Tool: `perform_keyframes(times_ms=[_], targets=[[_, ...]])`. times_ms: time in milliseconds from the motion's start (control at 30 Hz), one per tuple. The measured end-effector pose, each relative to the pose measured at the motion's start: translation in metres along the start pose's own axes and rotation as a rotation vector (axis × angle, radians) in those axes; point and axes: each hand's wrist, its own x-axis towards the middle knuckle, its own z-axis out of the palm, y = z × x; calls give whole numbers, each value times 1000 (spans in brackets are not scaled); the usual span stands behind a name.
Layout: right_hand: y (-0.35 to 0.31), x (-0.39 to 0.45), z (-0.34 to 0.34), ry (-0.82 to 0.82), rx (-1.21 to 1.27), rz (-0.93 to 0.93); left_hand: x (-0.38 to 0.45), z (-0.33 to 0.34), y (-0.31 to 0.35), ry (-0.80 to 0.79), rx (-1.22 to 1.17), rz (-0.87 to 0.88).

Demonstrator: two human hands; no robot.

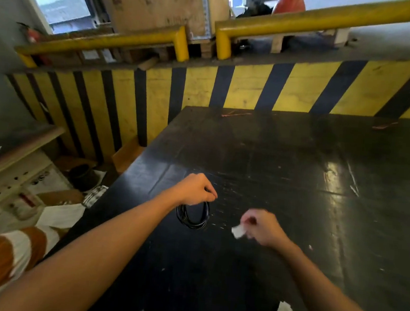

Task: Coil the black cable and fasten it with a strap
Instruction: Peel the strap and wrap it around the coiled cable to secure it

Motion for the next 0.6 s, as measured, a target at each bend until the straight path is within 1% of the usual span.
perform_keyframes(times_ms=[67,100,167,233,300,400,433,600], targets=[[-26,7,-55,217,159,-73,5,-16,17,-40,-3,58],[-41,8,-83,295,226,-116,7,-26,26,-38,-28,88],[-69,7,-133,389,231,-208,11,-50,50,10,-109,144],[-94,0,-172,444,182,-293,13,-75,72,80,-177,220],[-114,-6,-200,500,123,-349,12,-99,91,118,-252,303],[-135,-12,-228,560,34,-388,7,-129,117,106,-474,359],[-140,-15,-235,577,25,-400,6,-137,124,102,-507,379],[-152,-26,-253,654,52,-441,1,-151,146,96,-517,443]])
